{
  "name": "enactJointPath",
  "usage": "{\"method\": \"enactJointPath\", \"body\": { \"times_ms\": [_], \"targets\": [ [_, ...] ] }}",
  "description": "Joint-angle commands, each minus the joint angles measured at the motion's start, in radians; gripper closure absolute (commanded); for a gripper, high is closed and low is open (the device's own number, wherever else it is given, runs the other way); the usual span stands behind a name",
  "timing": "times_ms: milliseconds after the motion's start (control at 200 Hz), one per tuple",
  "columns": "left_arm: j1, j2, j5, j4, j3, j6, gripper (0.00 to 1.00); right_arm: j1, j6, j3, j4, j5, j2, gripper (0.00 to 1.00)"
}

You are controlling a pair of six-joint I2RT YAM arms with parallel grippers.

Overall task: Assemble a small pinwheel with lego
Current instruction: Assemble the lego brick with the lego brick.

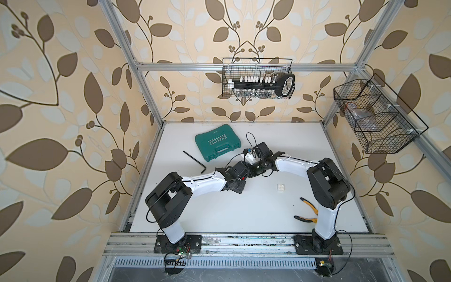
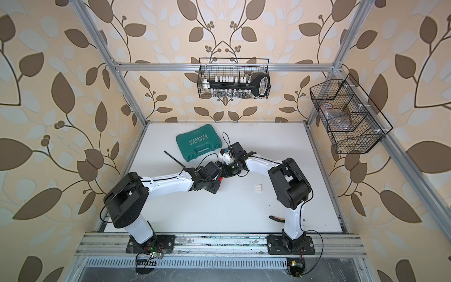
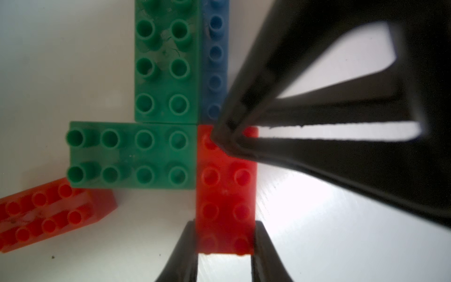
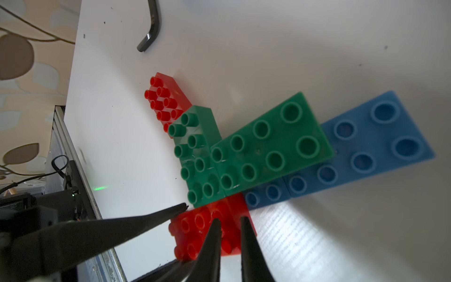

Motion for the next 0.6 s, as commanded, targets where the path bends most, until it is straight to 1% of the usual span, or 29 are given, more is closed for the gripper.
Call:
{"method": "enactJointPath", "body": {
  "times_ms": [0, 60, 85, 135, 245, 335, 385, 470, 485, 535, 595],
  "targets": [
    [-0.002, -0.027, 0.067, 0.021, -0.02, -0.003, 0.96, 0.02, -0.038, -0.015, -0.14, 0.131, 0.103, 0.85],
    [-0.002, -0.033, 0.061, 0.022, -0.027, -0.008, 0.89, 0.021, -0.04, -0.013, -0.146, 0.137, 0.105, 0.86],
    [-0.002, -0.039, 0.047, 0.023, -0.029, -0.013, 0.8, 0.023, -0.041, -0.012, -0.148, 0.134, 0.105, 0.85],
    [-0.002, -0.053, 0.03, 0.028, -0.041, -0.016, 0.69, 0.025, -0.044, -0.009, -0.152, 0.138, 0.104, 0.86],
    [0.0, -0.102, 0.001, 0.042, -0.065, -0.016, 0.49, 0.027, -0.044, 0.006, -0.168, 0.138, 0.104, 0.86],
    [0.002, -0.144, -0.011, 0.049, -0.076, -0.018, 0.4, 0.029, -0.048, 0.021, -0.184, 0.145, 0.096, 0.85],
    [0.008, -0.173, -0.015, 0.052, -0.081, -0.029, 0.32, 0.028, -0.05, 0.028, -0.192, 0.146, 0.092, 0.85],
    [0.024, -0.231, 0.014, 0.07, -0.097, -0.053, 0.22, 0.03, -0.051, 0.041, -0.202, 0.145, 0.088, 0.85],
    [0.029, -0.268, 0.016, 0.068, -0.098, -0.058, 0.2, 0.03, -0.053, 0.045, -0.206, 0.146, 0.088, 0.85],
    [0.048, -0.32, 0.025, 0.073, -0.108, -0.082, 0.13, 0.031, -0.054, 0.053, -0.213, 0.142, 0.086, 0.85],
    [0.085, -0.381, 0.07, 0.084, -0.125, -0.111, 0.09, 0.031, -0.043, 0.043, -0.187, 0.115, 0.068, 0.85]
  ]
}}
